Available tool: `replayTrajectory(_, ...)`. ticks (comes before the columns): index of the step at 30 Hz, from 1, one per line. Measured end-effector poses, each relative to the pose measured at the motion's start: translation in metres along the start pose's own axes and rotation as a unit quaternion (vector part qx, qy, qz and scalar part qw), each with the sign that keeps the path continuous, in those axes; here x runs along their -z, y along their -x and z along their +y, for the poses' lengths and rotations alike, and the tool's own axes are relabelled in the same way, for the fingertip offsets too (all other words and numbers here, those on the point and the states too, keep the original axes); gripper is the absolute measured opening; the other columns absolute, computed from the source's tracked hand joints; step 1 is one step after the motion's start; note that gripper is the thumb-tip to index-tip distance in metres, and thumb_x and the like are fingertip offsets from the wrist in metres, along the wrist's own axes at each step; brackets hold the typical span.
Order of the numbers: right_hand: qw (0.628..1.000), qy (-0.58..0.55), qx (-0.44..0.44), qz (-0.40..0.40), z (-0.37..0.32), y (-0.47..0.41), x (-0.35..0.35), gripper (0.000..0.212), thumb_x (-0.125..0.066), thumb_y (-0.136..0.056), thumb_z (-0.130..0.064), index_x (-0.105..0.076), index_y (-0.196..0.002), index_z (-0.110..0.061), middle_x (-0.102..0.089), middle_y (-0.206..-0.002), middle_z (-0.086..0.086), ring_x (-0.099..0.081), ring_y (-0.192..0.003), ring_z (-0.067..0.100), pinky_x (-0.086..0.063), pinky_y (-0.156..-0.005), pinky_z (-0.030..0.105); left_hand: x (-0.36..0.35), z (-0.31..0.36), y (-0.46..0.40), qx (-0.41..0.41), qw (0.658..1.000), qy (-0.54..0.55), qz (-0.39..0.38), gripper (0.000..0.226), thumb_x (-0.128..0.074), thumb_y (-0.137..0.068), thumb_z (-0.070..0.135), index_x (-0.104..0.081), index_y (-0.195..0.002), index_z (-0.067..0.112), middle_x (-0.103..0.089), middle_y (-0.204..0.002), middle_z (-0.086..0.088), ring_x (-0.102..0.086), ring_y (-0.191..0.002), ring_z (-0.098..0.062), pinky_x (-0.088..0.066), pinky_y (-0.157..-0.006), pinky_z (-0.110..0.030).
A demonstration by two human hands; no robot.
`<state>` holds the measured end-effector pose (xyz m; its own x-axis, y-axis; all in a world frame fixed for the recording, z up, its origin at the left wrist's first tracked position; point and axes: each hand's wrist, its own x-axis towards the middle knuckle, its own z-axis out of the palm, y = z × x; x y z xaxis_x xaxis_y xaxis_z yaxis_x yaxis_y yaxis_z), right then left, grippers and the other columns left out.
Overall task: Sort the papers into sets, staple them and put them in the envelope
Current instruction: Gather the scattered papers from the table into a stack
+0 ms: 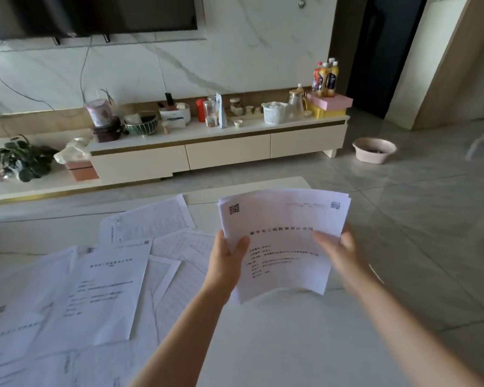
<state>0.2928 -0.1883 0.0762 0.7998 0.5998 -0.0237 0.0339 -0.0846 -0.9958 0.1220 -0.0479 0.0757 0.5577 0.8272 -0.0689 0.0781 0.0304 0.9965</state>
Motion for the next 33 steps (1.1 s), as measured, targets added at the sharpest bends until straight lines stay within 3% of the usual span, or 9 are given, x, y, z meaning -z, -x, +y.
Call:
replayTrajectory(3, 0.994, 0.066, -0.072, -0.051, 0.032, 0.023, 0.001, 0.033, -0.056, -0.087, -0.004, -0.051, -0.117, -0.016, -0.065, -0.105, 0.005, -0.062, -0.097, 0.020, -0.047, -0.071, 0.031, -0.001, -0.025, 0.026, 0.060, 0.996, -0.056, -0.036, 0.030, -0.057, -0.094, 0.017, -0.042, -0.119, 0.015, -0.058, -0.117, -0.004, -0.057, -0.104, -0.018, -0.049, -0.083, -0.031)
replayTrajectory(6, 0.988, 0.125, -0.079, -0.038, 0.045, 0.030, 0.000, 0.028, -0.051, -0.086, -0.011, -0.047, -0.114, -0.011, -0.062, -0.102, 0.008, -0.060, -0.098, 0.029, -0.046, -0.075, 0.033, -0.006, -0.037, 0.033, 0.092, 0.991, -0.092, -0.045, 0.030, -0.047, -0.097, 0.014, -0.041, -0.126, 0.014, -0.057, -0.122, -0.005, -0.055, -0.109, -0.021, -0.045, -0.089, -0.034)
replayTrajectory(9, 0.986, 0.157, -0.052, 0.009, 0.024, 0.023, 0.009, 0.022, -0.053, -0.092, -0.010, -0.041, -0.110, -0.014, -0.057, -0.092, 0.001, -0.055, -0.082, 0.023, -0.040, -0.060, 0.028, -0.009, -0.026, 0.025, 0.114, 0.991, -0.069, -0.014, 0.025, -0.047, -0.096, 0.012, -0.049, -0.121, 0.010, -0.062, -0.114, -0.007, -0.061, -0.101, -0.022, -0.050, -0.077, -0.031)
replayTrajectory(13, 0.965, 0.258, -0.037, 0.022, 0.023, 0.012, 0.021, 0.029, -0.054, -0.089, -0.008, -0.045, -0.117, -0.011, -0.056, -0.098, 0.005, -0.054, -0.079, 0.027, -0.037, -0.063, 0.031, -0.021, -0.027, 0.026, 0.179, 0.983, -0.031, -0.005, 0.020, -0.051, -0.095, 0.014, -0.049, -0.114, 0.008, -0.062, -0.102, -0.005, -0.062, -0.084, -0.018, -0.051, -0.061, -0.026)
replayTrajectory(19, 0.911, 0.394, -0.118, 0.004, 0.064, 0.029, 0.028, 0.030, -0.046, -0.092, -0.005, -0.041, -0.122, -0.007, -0.056, -0.104, 0.011, -0.051, -0.083, 0.029, -0.037, -0.063, 0.031, -0.035, -0.073, 0.051, 0.277, 0.959, -0.006, -0.057, 0.046, -0.050, -0.095, 0.008, -0.034, -0.138, 0.013, -0.059, -0.120, -0.014, -0.063, -0.092, -0.024, -0.054, -0.065, -0.030)
replayTrajectory(24, 0.862, 0.483, -0.148, -0.043, 0.078, 0.042, 0.012, 0.050, -0.050, -0.092, -0.016, -0.034, -0.138, -0.011, -0.047, -0.129, 0.014, -0.051, -0.110, 0.032, -0.044, -0.080, 0.032, -0.013, -0.088, 0.066, 0.293, 0.951, -0.061, -0.073, 0.040, -0.055, -0.093, 0.010, -0.045, -0.131, 0.011, -0.061, -0.103, -0.009, -0.056, -0.084, -0.018, -0.045, -0.064, -0.025)
replayTrajectory(26, 0.834, 0.536, -0.125, -0.032, 0.070, 0.046, 0.001, 0.046, -0.052, -0.090, -0.020, -0.039, -0.134, -0.014, -0.047, -0.130, 0.010, -0.049, -0.116, 0.032, -0.046, -0.091, 0.038, 0.005, -0.088, 0.070, 0.284, 0.954, -0.076, -0.060, 0.038, -0.055, -0.093, 0.010, -0.046, -0.130, 0.011, -0.057, -0.094, -0.007, -0.054, -0.078, -0.016, -0.044, -0.063, -0.024)
replayTrajectory(29, 0.860, 0.494, -0.113, -0.058, 0.048, 0.058, -0.026, 0.050, -0.053, -0.091, -0.020, -0.038, -0.138, -0.014, -0.047, -0.136, 0.010, -0.049, -0.119, 0.031, -0.044, -0.092, 0.035, 0.038, -0.082, 0.079, 0.269, 0.959, -0.085, -0.019, 0.035, -0.054, -0.093, 0.009, -0.048, -0.127, 0.011, -0.058, -0.091, -0.006, -0.057, -0.075, -0.014, -0.045, -0.063, -0.024)
replayTrajectory(33, 0.901, 0.398, -0.091, -0.145, 0.019, 0.084, -0.077, 0.053, -0.052, -0.094, -0.017, -0.033, -0.144, -0.011, -0.045, -0.140, 0.011, -0.049, -0.119, 0.025, -0.037, -0.081, 0.026, 0.094, -0.071, 0.099, 0.257, 0.962, -0.087, 0.023, 0.034, -0.054, -0.090, 0.008, -0.052, -0.124, 0.010, -0.063, -0.094, -0.009, -0.061, -0.065, -0.014, -0.046, -0.058, -0.024)
